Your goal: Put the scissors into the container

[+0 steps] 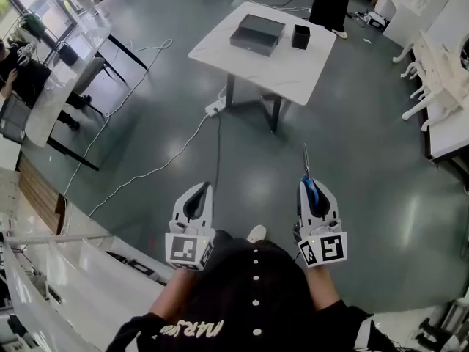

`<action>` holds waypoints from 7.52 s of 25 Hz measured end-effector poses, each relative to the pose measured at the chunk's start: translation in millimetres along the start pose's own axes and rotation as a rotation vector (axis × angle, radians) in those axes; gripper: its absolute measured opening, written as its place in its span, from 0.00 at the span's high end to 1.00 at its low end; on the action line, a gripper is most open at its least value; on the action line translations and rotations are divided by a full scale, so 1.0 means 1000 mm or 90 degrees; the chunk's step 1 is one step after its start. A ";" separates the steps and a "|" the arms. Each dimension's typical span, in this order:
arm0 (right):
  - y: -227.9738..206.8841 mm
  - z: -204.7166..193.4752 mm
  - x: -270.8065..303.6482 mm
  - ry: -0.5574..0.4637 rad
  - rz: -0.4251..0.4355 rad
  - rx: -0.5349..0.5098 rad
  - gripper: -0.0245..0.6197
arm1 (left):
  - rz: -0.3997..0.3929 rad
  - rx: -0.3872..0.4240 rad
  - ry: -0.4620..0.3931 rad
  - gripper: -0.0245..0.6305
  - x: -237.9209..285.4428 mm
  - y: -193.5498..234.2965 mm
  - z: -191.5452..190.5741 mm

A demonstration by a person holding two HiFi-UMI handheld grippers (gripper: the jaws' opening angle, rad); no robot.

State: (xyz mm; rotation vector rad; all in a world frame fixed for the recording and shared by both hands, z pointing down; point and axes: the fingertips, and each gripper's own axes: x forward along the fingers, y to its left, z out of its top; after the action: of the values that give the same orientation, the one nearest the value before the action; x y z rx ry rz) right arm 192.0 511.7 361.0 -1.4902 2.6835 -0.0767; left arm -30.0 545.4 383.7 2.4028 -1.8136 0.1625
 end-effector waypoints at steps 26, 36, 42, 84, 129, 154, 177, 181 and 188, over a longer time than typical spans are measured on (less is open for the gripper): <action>-0.069 0.002 0.043 -0.022 -0.002 0.005 0.87 | -0.020 -0.005 -0.019 0.92 0.080 -0.010 0.010; -0.090 0.005 0.107 -0.013 -0.009 -0.012 0.87 | -0.039 -0.003 -0.031 0.92 0.143 0.021 0.024; -0.103 0.006 0.142 -0.012 -0.011 -0.012 0.87 | -0.031 -0.002 -0.031 0.92 0.177 0.042 0.032; -0.096 -0.010 0.314 0.002 -0.032 -0.011 0.87 | -0.083 -0.020 -0.021 0.92 0.293 0.163 0.038; -0.252 -0.026 0.558 0.017 0.016 0.023 0.87 | -0.045 -0.016 -0.005 0.92 0.553 0.226 0.078; -0.298 -0.048 0.657 0.060 0.032 0.019 0.87 | -0.086 -0.031 0.022 0.92 0.669 0.259 0.085; -0.309 -0.102 0.751 0.169 0.023 -0.056 0.87 | -0.212 -0.073 0.093 0.92 0.794 0.291 0.055; -0.312 -0.116 0.760 0.189 0.045 -0.088 0.87 | -0.235 -0.077 0.119 0.92 0.802 0.285 0.044; -0.313 -0.180 0.785 0.311 0.152 -0.194 0.87 | -0.236 -0.081 0.156 0.92 0.812 0.293 0.027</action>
State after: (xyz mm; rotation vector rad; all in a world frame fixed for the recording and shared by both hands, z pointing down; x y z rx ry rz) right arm 27.4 -318.2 534.8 -1.3441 3.3806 -0.0176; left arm -89.3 -308.2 498.3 2.4509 -1.2158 0.2788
